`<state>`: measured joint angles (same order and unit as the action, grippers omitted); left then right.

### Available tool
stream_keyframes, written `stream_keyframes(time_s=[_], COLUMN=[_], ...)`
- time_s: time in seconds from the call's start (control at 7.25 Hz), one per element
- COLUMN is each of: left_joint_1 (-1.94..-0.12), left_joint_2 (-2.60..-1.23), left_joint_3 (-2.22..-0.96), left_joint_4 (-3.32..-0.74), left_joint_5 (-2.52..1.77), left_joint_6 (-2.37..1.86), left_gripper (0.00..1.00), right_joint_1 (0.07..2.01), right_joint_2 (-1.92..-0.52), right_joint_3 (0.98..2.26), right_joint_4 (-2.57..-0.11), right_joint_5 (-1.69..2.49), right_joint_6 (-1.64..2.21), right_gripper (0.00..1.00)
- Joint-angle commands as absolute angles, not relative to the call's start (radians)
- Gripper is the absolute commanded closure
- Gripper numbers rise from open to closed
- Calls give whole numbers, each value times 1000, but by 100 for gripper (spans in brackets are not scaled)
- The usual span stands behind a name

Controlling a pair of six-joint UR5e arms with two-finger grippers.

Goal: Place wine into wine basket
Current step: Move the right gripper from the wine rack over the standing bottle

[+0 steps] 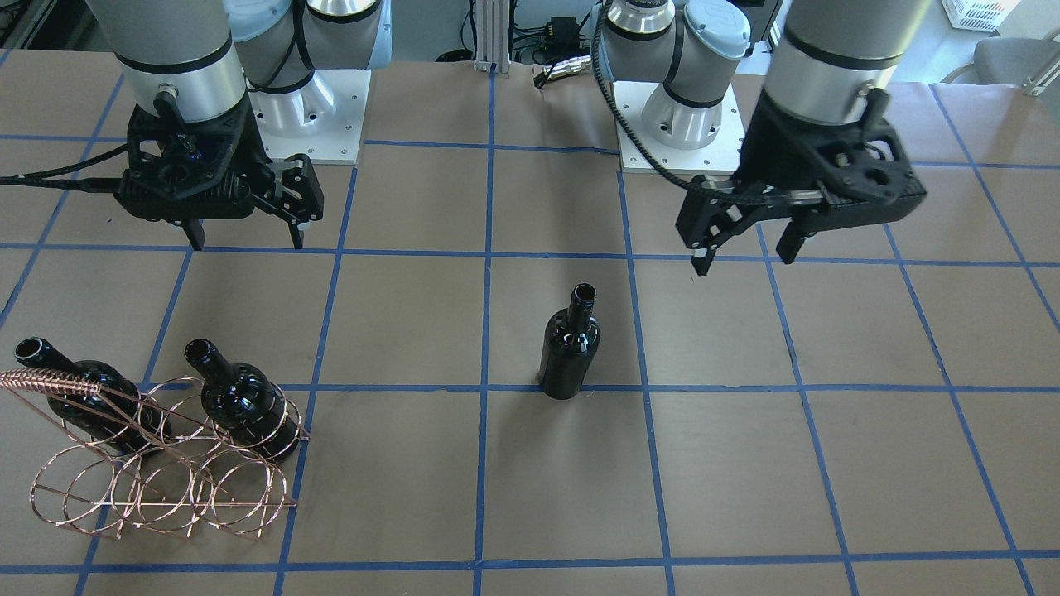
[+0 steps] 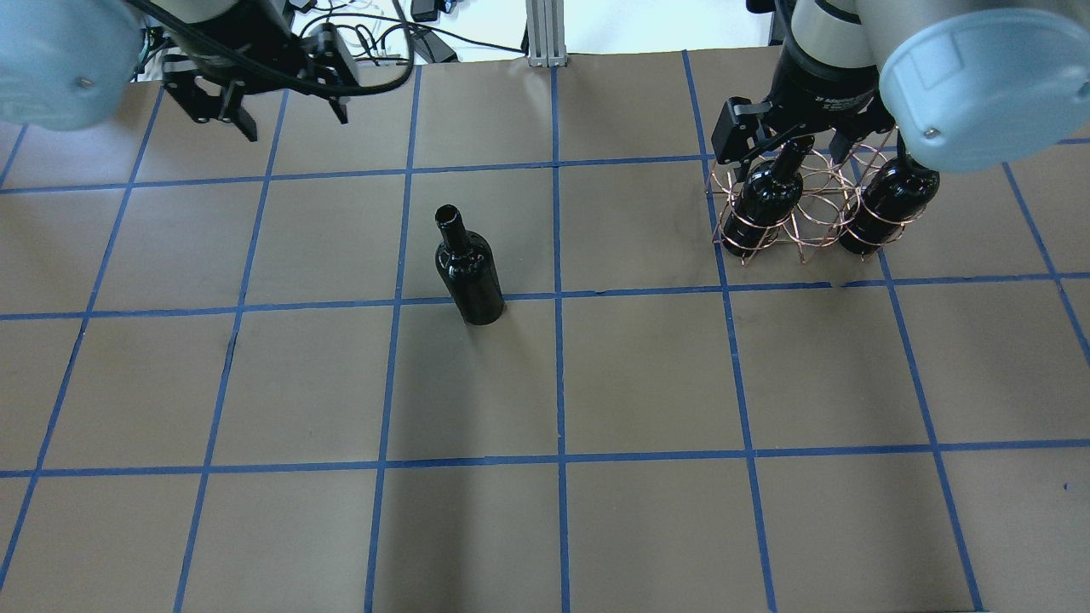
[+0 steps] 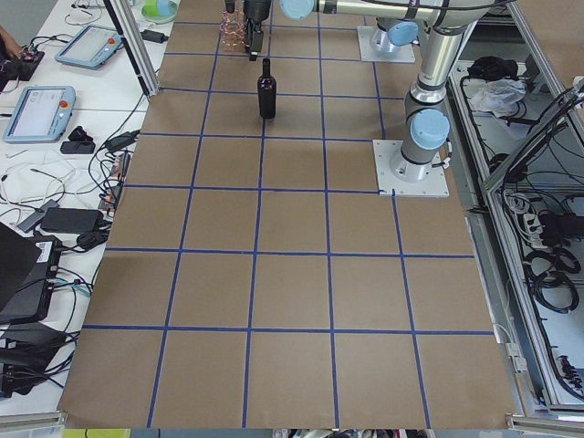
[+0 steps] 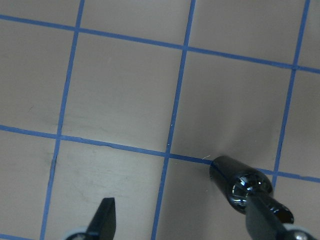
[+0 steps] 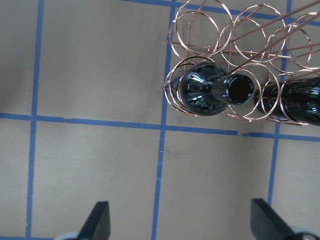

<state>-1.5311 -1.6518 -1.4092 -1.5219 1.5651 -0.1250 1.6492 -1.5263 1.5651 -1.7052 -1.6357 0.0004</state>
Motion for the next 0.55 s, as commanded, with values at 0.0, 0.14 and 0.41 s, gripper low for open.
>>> stream_keyframes(time_s=[0.0,0.14,0.41], left_joint_1=[-1399,-1393,-1397], left_joint_2=[-1609,-1592,-1582], left_joint_3=[-1390,-1397,-1428], left_joint_4=[-1664,-1690,-1692], left_joint_5=[1534,1589,1534], left_joint_6=[138,158,187], left_gripper=[8,8,8], right_joint_1=[1731,1783,1917], right_joint_2=[-1485,-1430,-1314], right_joint_3=[1507,1430,1362], right_joint_4=[-1706,-1692,-1698], right_joint_5=[-1546,-1549,-1560], right_joint_6=[153,223,378], right_gripper=[0,0,0])
